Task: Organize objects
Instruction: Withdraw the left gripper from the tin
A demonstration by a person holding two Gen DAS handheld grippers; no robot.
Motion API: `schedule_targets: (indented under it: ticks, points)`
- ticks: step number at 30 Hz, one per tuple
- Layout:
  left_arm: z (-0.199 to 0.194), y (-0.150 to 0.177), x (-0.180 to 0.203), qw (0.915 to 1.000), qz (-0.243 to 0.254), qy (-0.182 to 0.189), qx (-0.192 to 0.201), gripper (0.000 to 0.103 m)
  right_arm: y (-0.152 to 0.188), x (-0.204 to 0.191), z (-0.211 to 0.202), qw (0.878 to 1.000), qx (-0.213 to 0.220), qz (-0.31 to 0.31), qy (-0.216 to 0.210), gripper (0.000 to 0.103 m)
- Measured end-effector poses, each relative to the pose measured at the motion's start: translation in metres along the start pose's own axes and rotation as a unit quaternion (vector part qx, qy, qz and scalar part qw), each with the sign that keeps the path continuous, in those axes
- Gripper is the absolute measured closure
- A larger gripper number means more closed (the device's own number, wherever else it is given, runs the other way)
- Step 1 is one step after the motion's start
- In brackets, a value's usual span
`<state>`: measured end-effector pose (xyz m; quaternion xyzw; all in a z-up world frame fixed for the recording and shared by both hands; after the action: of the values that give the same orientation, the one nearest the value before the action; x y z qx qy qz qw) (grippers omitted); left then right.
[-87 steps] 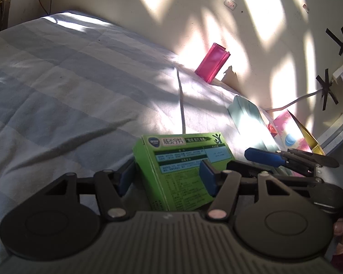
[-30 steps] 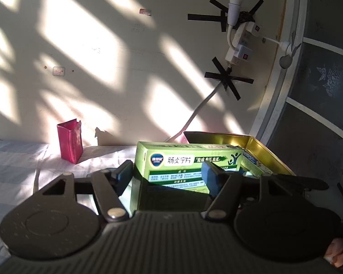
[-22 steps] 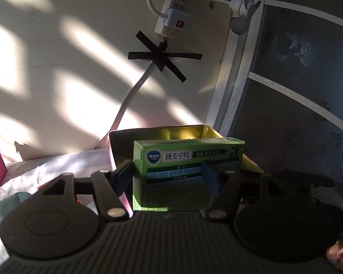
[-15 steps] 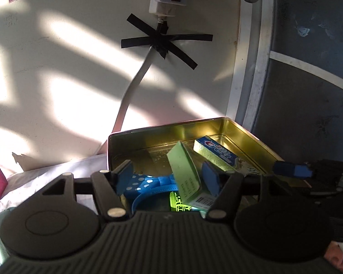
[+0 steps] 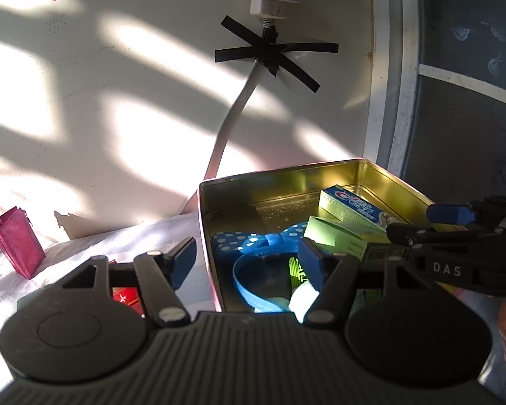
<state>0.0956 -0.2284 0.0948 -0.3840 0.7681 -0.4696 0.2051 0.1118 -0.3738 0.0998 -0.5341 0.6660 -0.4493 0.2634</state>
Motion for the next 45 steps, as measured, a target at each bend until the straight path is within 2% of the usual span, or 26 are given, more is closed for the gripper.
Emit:
schedule_targets:
  ticks: [10, 17, 35, 37, 41, 45]
  points:
    - [-0.040, 0.025, -0.038, 0.9993, -0.038, -0.003, 0.003, 0.034, -0.006, -0.026, -0.028, 0.999, 0.023, -0.039, 0.003, 0.053]
    - [-0.070, 0.046, -0.075, 0.9976, -0.062, -0.027, 0.013, 0.033, -0.012, -0.056, -0.048, 0.997, 0.039, -0.071, -0.003, 0.053]
    - [-0.119, 0.095, -0.169, 0.9833, -0.160, -0.085, 0.013, 0.032, -0.019, -0.146, -0.088, 0.985, 0.072, -0.151, -0.035, 0.053]
    - [-0.122, 0.100, -0.178, 0.9814, -0.165, -0.097, 0.010, 0.032, -0.018, -0.153, -0.094, 0.985, 0.076, -0.149, -0.051, 0.053]
    - [-0.126, 0.111, -0.193, 0.9776, -0.174, -0.118, 0.000, 0.032, -0.009, -0.171, -0.112, 0.979, 0.080, -0.148, -0.116, 0.052]
    - [-0.130, 0.121, -0.206, 0.9733, -0.187, -0.133, -0.009, 0.032, 0.012, -0.197, -0.121, 0.969, 0.058, -0.162, -0.177, 0.049]
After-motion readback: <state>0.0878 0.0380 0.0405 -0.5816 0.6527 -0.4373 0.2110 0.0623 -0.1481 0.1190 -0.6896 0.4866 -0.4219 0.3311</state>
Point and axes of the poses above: each gripper's, at about its wrist camera, not at the fingertips, and z roughly the way its jaws point, x to its right, y to its underside, the point moved 1 cm from there along z, roughly the way its jaws point, and after that the axes turned 10 degrees about y, right-handed, at the moved point
